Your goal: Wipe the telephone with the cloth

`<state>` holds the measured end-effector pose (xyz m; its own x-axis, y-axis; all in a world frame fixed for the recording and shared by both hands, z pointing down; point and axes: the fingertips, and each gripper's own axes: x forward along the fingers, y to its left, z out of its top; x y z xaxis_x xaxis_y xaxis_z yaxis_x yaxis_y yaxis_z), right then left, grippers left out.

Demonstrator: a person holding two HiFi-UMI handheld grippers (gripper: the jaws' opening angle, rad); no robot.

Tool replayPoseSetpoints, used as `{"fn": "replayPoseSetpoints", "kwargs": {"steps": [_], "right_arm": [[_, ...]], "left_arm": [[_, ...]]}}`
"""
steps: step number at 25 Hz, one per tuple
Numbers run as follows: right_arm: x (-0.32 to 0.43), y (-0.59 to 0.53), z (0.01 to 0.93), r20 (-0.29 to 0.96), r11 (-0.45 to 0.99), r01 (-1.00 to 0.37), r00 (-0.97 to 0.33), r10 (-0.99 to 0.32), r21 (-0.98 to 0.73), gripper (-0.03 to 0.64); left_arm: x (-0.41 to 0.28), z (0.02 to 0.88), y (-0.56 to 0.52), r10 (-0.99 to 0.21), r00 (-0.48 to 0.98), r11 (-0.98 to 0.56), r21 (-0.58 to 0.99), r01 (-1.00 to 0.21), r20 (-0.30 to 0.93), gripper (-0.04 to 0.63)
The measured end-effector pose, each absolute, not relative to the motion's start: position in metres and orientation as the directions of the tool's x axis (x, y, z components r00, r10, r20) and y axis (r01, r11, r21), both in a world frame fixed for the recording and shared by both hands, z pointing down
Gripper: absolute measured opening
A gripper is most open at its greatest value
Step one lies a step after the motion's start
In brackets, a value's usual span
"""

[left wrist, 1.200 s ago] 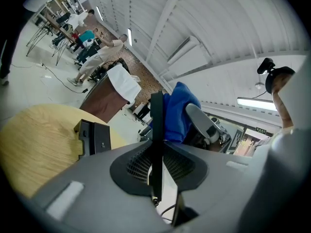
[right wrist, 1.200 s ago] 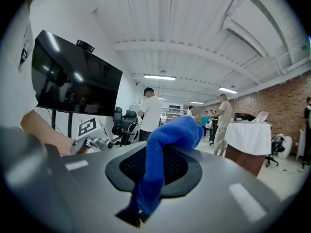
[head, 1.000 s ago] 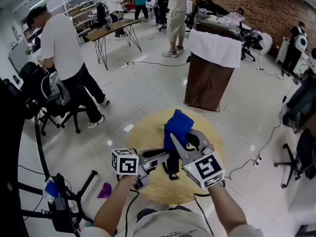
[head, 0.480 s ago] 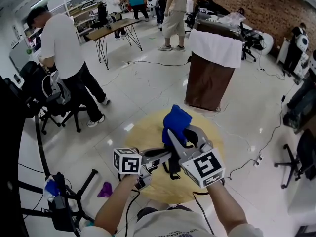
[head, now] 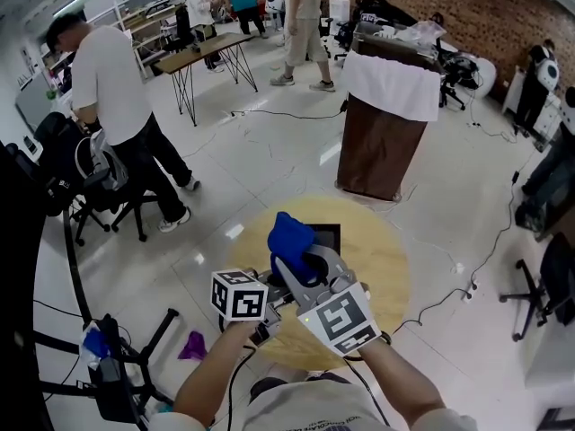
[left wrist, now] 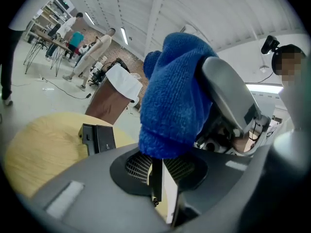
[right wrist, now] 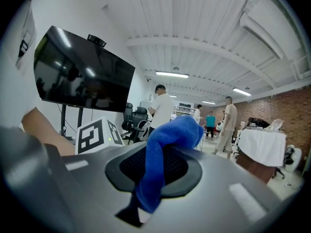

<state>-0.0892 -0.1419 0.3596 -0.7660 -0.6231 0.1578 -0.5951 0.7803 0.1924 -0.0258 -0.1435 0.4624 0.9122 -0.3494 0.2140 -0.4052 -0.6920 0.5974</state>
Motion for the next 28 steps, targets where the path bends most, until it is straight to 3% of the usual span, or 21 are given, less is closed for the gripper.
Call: {"fn": "replayPoseSetpoints", "kwargs": {"steps": [12,28], "right_arm": [[-0.1,-0.153,0.368,0.203,0.784,-0.582,-0.758,-0.62,0.217,0.061],[-0.088,-0.175,0.336,0.14,0.746,-0.622,-0.738,-0.66,0.237,0.061]], "left_arm": [[-0.041,0.465,-0.138,-0.366,0.903,-0.688,0.587,-0.425,0.225,0.061],[-0.039,0.467,-0.124,-0.358,0.903,-0.697,0.576,-0.427,0.237,0.061]]}}
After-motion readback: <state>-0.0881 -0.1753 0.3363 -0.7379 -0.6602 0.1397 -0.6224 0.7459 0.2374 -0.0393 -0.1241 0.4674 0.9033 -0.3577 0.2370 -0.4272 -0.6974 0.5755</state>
